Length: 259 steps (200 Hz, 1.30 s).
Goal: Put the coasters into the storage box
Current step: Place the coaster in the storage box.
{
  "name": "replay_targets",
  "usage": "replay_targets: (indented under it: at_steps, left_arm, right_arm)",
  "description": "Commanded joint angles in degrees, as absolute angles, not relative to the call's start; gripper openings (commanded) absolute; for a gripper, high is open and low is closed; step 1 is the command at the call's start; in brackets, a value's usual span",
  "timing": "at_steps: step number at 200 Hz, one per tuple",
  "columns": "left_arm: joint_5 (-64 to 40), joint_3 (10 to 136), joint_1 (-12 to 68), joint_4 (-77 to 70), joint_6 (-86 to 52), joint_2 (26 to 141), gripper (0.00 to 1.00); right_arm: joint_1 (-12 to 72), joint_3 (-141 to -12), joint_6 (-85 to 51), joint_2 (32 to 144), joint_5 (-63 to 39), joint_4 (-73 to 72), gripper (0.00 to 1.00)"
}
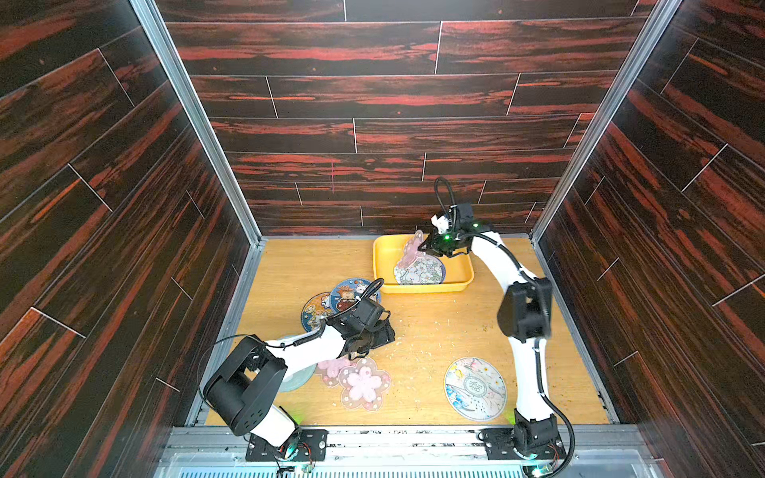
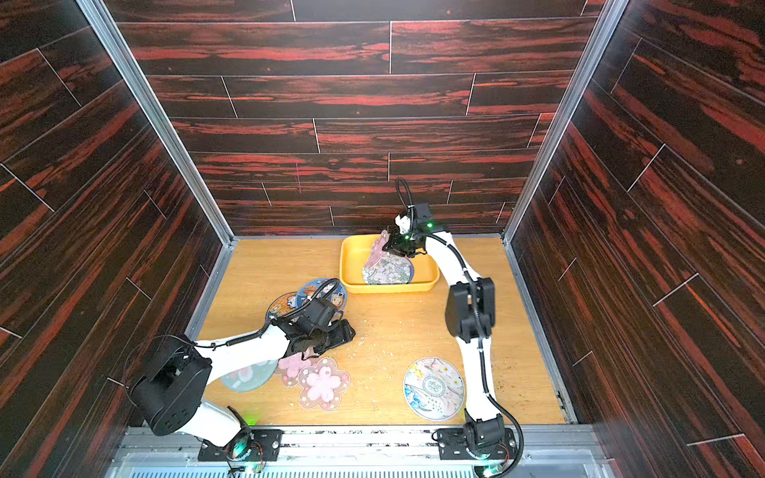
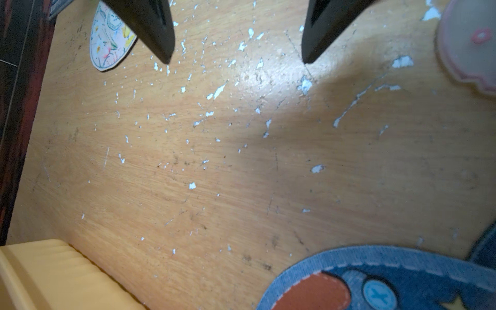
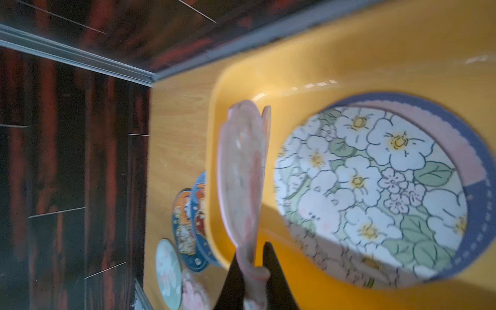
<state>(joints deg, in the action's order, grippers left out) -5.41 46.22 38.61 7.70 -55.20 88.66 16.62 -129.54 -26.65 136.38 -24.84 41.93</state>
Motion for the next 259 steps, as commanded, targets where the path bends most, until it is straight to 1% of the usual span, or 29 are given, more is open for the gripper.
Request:
replay_targets:
  at_steps: [1,40,44,56,78,102,118,126,141,172,215,259]
  left_arm:
    - [-4.20,45.88,38.41,8.08,-55.72,86.45,0.78]
    - [-4.28,46.40,38.34,8.26,-55.37,86.97,0.79]
    - [-4.33,46.47,38.32,8.26,-55.29,87.03,0.79]
    - [-4.37,46.73,38.32,8.34,-55.12,87.33,0.79]
    - [-4.57,47.19,38.33,8.40,-54.85,87.89,0.80]
    - [-5.05,47.70,38.24,8.39,-54.58,88.68,0.80]
    - [-5.32,47.89,38.23,8.44,-54.41,88.91,0.81]
    - [-5.36,47.90,38.23,8.44,-54.40,88.95,0.81]
    - [-5.45,47.99,38.23,8.39,-54.32,88.95,0.82]
    - [-5.54,47.89,38.23,8.60,-54.05,88.96,0.83]
    - [-5.75,47.99,38.23,8.90,-53.57,88.69,0.84]
    - [-6.12,48.39,38.23,9.40,-52.58,88.51,0.85]
  right_arm:
    - [15.92,-132.26,-24.99,141.33,-24.65,46.72,0.01]
    - [15.29,-133.23,-22.46,143.35,-20.40,51.32,0.03]
    - [15.29,-133.40,-22.12,143.41,-18.29,51.81,0.04]
    - [15.29,-134.05,-21.29,143.74,-16.16,53.39,0.07]
    - [15.29,-136.05,-19.94,144.39,-12.82,56.56,0.17]
    - [15.29,-137.27,-18.69,144.07,-9.64,58.63,0.30]
    - [15.29,-137.37,-18.24,143.30,-7.55,59.60,0.44]
    - [15.21,-137.52,-17.91,142.88,-6.77,60.12,0.49]
    - [15.29,-137.31,-17.42,142.00,-5.65,60.75,0.54]
    - [15.29,-136.01,-16.90,139.20,-4.00,61.11,0.61]
    - [15.29,-126.98,-17.70,130.92,-4.49,57.62,0.70]
    - [15.21,-109.73,-19.59,118.54,-6.37,51.05,0.78]
